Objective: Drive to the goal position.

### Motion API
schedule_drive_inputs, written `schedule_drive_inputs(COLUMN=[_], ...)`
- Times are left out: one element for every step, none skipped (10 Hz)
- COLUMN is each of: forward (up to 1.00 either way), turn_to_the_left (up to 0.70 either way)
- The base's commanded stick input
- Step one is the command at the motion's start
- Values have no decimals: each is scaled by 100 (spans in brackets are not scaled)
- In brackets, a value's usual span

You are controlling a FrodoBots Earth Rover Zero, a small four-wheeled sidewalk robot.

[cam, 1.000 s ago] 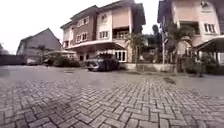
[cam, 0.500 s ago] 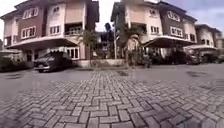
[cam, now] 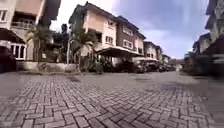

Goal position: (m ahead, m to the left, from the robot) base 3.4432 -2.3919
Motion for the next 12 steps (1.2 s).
schedule_drive_inputs(forward=[5, 5, 5, 5, 5, 5, 5, 5, 5, 6, 31, 66], turn_to_the_left=[-7, 5, 5, 5, 5, 5, 5, 5, 5, 3, 3, 3])
